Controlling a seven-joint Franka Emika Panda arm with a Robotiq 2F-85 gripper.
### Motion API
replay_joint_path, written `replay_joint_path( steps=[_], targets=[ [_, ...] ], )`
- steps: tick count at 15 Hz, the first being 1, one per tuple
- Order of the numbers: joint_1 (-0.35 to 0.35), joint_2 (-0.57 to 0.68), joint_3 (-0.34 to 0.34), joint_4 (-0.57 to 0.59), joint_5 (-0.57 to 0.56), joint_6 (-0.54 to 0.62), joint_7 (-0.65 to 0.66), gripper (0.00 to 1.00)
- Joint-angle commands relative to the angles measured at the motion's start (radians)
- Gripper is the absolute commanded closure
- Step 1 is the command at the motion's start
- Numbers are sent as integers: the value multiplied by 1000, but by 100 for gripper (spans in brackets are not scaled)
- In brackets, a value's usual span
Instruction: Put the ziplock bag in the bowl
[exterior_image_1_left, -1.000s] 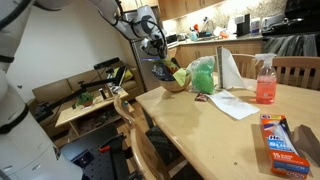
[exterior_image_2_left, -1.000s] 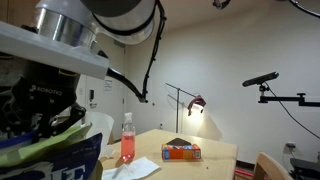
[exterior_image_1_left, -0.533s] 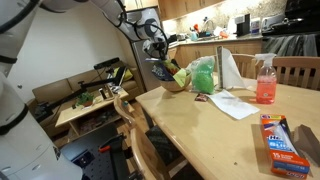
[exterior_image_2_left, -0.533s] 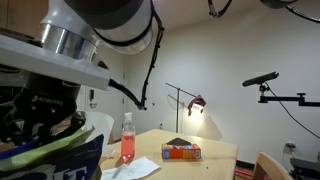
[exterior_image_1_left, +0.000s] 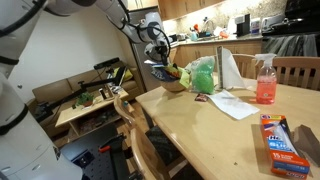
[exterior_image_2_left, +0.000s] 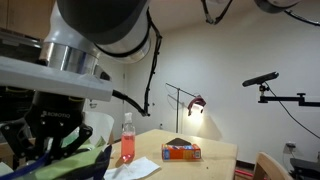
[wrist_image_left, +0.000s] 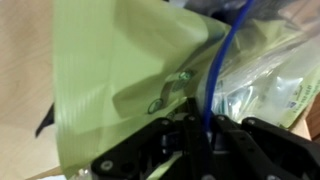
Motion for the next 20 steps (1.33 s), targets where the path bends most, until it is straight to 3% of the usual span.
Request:
replay_joint_path(
  steps=[1,9,14,15,20],
  targets=[
    [-38,99,6,106,50,-93,-16,99],
    [-80,228,8,230,99,-101,-27,99],
    [-60,206,4,215,88,-30,-21,99],
    [-59,211,-6,211,84,-62,-9,95],
    [-53,210,-6,215,84,-46,-9,99]
  ],
)
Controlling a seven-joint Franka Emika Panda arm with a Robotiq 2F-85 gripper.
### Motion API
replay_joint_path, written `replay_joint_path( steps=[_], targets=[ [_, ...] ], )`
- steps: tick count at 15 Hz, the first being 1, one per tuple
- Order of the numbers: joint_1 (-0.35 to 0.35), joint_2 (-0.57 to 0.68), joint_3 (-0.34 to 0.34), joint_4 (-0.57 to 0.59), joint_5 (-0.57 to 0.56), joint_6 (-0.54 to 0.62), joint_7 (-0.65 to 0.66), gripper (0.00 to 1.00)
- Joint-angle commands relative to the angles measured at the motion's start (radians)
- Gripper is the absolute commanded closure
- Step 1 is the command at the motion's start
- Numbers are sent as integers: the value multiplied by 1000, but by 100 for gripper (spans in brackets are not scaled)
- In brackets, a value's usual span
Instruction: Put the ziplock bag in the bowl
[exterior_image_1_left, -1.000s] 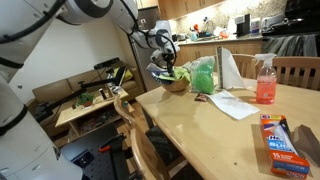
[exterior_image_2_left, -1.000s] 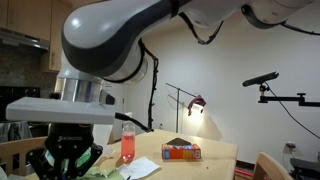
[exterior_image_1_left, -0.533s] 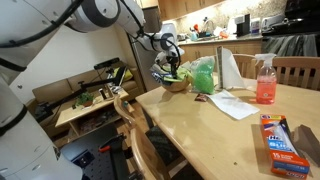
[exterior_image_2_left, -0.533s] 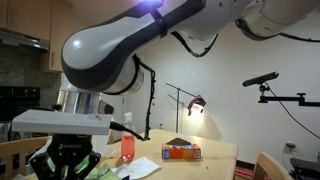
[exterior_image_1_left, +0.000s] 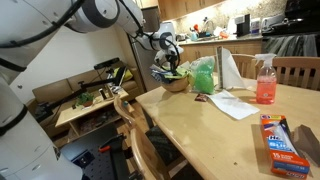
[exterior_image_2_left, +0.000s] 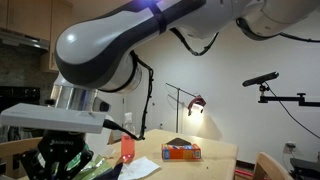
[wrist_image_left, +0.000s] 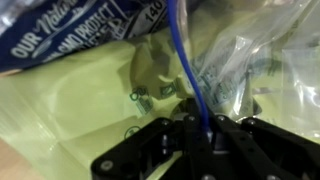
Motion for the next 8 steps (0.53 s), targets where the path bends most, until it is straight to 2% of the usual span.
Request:
replay_joint_path(
  steps=[1,3,4,8],
  targets=[
    [3,14,-5,18,13,0,-8,99],
    [-3,37,-2,41,17,-11,-17,99],
    [-2,43,-5,44,17,-20,-9,77],
    [7,47,-19,43,9,-33,11,48]
  ],
)
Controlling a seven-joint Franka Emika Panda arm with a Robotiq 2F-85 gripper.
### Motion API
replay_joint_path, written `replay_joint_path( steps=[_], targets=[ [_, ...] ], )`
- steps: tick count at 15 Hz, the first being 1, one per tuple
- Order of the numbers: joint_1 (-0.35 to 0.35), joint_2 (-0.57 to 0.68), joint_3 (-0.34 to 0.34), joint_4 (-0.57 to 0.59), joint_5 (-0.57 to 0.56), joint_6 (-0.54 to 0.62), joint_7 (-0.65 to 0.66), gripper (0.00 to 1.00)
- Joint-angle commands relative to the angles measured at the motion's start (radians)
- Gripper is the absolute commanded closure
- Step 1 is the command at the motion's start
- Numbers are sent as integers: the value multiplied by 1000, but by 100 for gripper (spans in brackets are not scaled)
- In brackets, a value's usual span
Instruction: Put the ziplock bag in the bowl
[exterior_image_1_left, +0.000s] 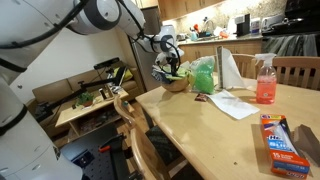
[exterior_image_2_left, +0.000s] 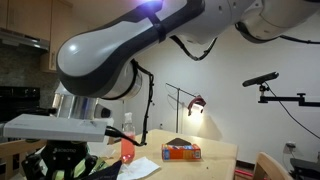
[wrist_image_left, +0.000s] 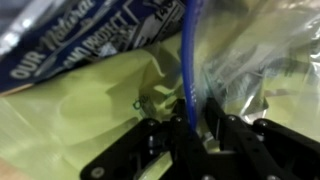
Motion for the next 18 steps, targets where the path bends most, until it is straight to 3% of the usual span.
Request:
replay_joint_path(
  steps=[1,7,15,18],
  targets=[
    [8,22,-14,38,8,-36,7,42],
    [11,15,-18,30,6,-40,12,0],
    [57,-36,-51,-16,-28,-48,72,0],
    [112,-91,-107,-70,-68,-48,179,0]
  ],
)
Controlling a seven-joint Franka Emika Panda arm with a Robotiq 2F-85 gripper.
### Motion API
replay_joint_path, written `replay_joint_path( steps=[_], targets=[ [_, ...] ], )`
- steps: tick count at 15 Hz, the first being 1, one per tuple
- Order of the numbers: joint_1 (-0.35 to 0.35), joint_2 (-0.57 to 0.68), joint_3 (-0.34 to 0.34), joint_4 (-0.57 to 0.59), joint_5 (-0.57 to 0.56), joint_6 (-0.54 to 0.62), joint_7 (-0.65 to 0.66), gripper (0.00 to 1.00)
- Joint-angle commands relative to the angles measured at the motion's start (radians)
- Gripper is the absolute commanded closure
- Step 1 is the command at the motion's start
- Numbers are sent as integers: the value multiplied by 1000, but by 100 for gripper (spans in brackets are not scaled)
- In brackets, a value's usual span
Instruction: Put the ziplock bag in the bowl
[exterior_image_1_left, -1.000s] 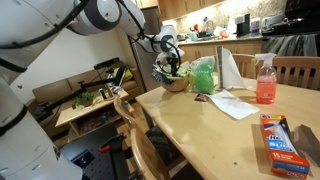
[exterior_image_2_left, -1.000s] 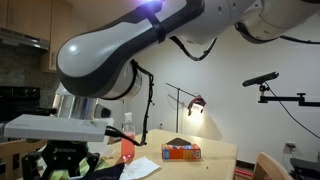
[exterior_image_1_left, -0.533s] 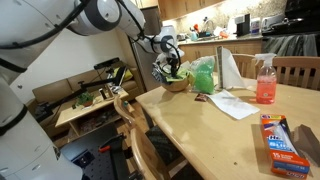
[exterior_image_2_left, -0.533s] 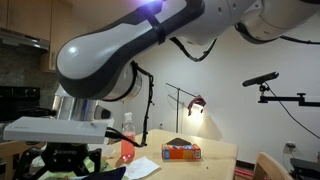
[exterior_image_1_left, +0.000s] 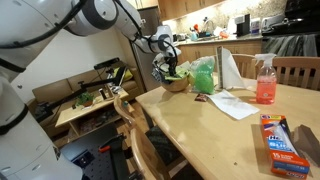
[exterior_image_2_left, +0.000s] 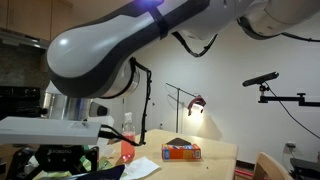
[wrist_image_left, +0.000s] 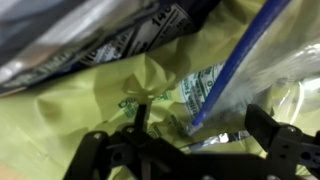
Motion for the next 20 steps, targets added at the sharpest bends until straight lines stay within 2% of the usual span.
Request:
replay_joint_path(
  steps=[1,6,12,15,16,17,18,20],
  targets=[
    [66,-103,-67,-95,-46,-25,130,0],
    [177,-231,-153,-216,-116,-22,302,0],
    [342,-370,-269,-346,-249,-90,531,0],
    [453,-465,-357,-467,-383,-75,714,0],
    [438,-506,-323,-510,-479,-72,810,0],
    [459,-548,-337,-568,-547,-54,890,0],
    [520,-576,-400,-620,-582,-40,967,0],
    [554,-644,-436,-718,-708,-23,1123,0]
  ],
)
